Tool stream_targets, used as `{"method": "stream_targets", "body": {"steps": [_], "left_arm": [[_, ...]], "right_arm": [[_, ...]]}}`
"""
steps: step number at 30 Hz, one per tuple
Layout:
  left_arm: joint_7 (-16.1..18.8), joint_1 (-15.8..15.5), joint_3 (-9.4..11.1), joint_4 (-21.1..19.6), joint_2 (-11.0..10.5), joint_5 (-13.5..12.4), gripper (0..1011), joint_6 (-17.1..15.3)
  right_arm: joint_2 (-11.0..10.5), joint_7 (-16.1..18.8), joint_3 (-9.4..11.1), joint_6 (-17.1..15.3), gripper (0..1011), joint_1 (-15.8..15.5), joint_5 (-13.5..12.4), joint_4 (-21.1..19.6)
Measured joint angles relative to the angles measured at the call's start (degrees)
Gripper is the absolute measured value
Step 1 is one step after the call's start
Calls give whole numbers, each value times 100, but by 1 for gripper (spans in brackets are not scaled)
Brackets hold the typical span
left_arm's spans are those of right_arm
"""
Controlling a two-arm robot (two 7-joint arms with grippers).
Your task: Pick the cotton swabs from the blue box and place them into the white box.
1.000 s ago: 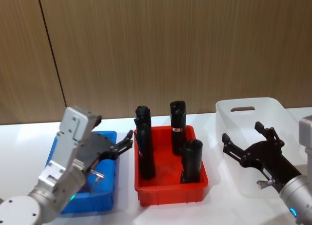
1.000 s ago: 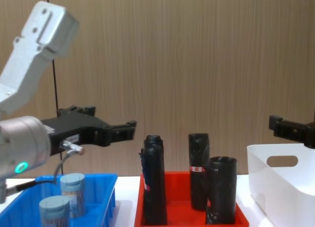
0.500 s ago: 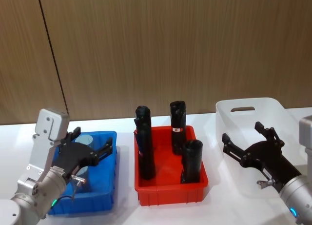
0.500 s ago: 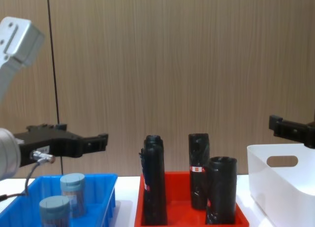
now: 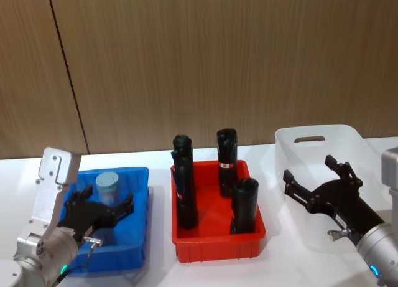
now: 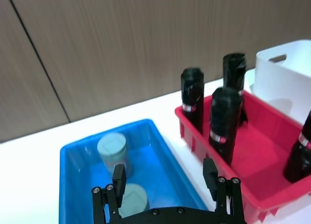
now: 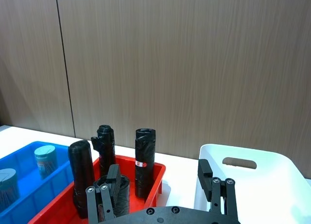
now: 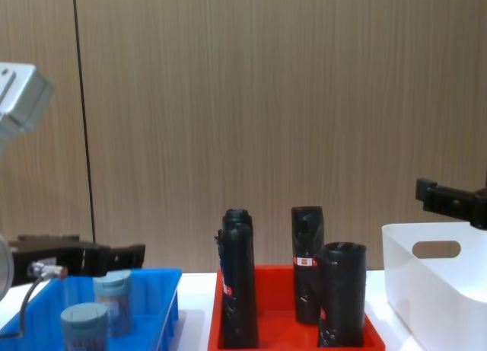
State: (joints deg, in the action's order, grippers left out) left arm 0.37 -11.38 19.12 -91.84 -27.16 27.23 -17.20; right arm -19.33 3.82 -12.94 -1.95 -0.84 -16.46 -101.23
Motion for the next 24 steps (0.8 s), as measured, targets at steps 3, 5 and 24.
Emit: {"method": "stream_targets", "body": {"steps": [3,5,24], "left_arm": [[116,12,-14,-1,8,84,1004,-194],[194,22,-29,-1,12,144,1004,-328],[629,86,-207,177,-43,436,1004,-828]], "right_arm": [[0,0,0,0,1002,0,0,0],[0,0,0,0,1001,0,0,0],[0,0,0,0,1002,0,0,0]]}}
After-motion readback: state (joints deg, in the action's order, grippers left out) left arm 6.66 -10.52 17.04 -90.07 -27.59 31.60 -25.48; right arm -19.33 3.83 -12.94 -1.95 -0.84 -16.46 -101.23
